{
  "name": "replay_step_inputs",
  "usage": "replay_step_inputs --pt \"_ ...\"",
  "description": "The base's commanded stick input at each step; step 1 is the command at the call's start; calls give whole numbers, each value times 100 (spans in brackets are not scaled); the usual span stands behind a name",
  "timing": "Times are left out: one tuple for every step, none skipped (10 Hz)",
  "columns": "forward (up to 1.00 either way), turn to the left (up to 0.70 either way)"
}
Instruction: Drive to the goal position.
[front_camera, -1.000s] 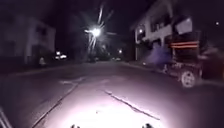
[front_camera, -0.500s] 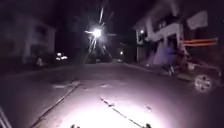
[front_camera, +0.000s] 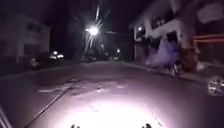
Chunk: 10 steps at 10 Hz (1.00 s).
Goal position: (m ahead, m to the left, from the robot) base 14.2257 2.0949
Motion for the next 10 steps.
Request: replay_step_inputs --pt "85 0" --pt "85 0" --pt "85 0" --pt "85 0" --pt "85 -33" --pt "85 -34" --pt "85 -20" --pt "85 -2" --pt "85 0" --pt "85 0"
